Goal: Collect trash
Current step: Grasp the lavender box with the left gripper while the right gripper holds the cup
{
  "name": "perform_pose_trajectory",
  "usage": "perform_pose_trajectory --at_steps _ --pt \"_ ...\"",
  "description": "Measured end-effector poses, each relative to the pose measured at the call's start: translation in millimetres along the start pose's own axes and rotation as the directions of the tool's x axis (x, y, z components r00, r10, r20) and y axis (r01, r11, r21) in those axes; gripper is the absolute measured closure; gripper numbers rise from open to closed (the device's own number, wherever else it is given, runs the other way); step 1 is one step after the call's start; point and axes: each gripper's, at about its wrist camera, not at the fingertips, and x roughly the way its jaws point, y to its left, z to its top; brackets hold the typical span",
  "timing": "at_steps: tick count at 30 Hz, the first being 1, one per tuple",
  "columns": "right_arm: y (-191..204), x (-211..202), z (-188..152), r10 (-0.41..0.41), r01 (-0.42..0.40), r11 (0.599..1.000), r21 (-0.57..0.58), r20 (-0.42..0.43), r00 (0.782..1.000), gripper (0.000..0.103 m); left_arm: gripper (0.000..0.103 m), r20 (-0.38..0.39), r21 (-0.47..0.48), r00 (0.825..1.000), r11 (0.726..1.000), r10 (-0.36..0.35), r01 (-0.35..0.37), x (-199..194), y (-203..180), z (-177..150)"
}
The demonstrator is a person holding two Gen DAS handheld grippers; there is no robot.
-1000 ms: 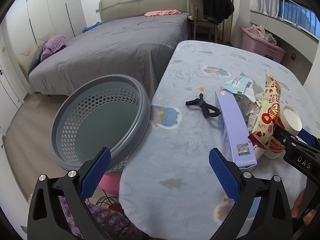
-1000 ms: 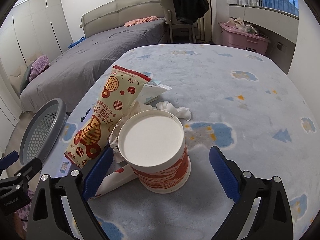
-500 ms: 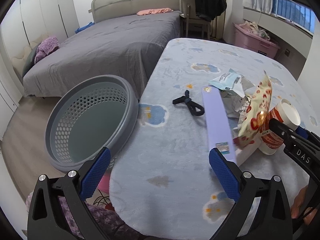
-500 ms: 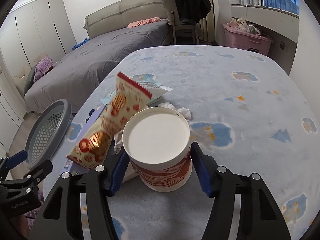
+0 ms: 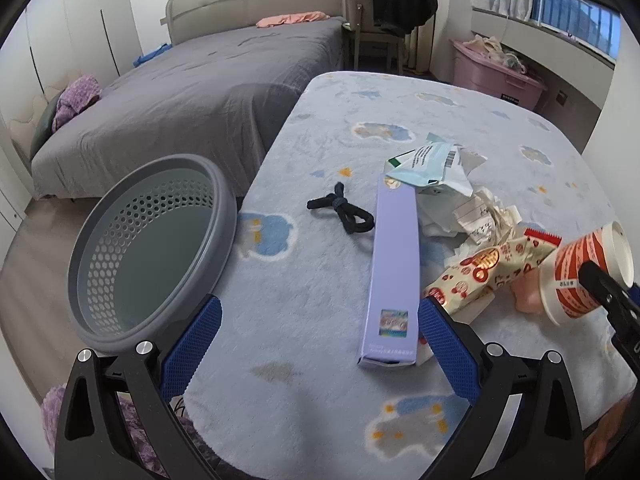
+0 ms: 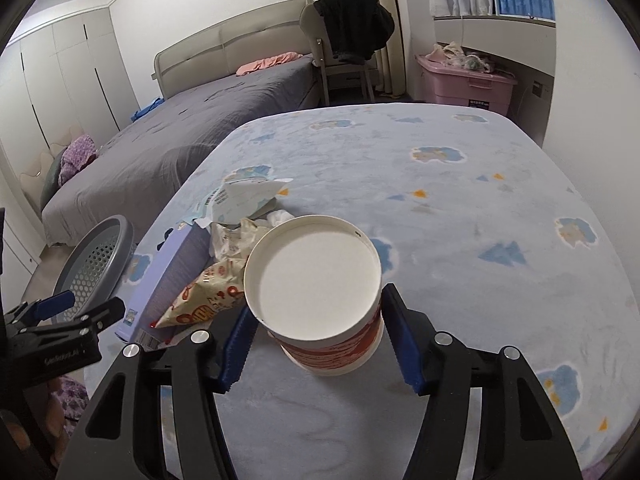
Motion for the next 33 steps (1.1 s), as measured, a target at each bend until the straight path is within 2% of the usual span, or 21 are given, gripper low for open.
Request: perform_pose_trajectory --at_steps 9,18,20,23,25,26,27,33 --pt "-14.6 -3.2 -4.1 0.016 -0.016 0.999 0.031 0.015 1.0 0.044 0.006 -0.032 0.013 0.999 1.0 -0.006 0.006 23.6 -14.8 23.0" --pt "-15.6 -1.7 -4.3 0.052 -0.052 0.998 0.038 0.014 0.999 0.044 0.008 -0.067 0.019 0.997 0.999 -0.035 0.036 47.7 -24.3 29.1" --pt "-15.3 -1.4 -4.2 0.056 -0.057 0.998 0.038 0.014 0.998 0.044 0.017 -0.077 0.016 0.996 0.999 -0.047 0.049 51.4 -24.6 29.0" --pt "-14.9 -0.9 -4.0 0.061 -0.061 0.997 0.039 0.013 0.998 0.044 0.038 -0.113 0.02 0.99 0.996 -0.08 0.083 59.1 -26.2 26.9" --pt "-14.4 -0.5 -4.0 0.061 -0.062 0.997 0.039 0.011 0.998 0.044 0.06 -0.135 0.018 0.985 0.994 -0.108 0.112 63.7 -27.0 25.4" --pt "-14.4 -0.3 -3.9 0.062 -0.062 0.997 0.039 0.01 0.998 0.044 0.067 -0.143 0.013 0.981 0.991 -0.129 0.132 64.6 -26.9 24.4" --pt "-14.0 -0.1 -3.9 0.062 -0.063 0.997 0.039 0.01 0.998 0.044 0.071 -0.147 0.013 0.979 0.989 -0.141 0.145 64.6 -27.2 23.8" --pt "-8.3 0.1 -2.6 0.061 -0.062 0.998 0.029 0.006 0.998 0.044 0.072 -0.114 0.037 0.985 0.991 -0.126 0.131 48.4 -24.6 17.9"
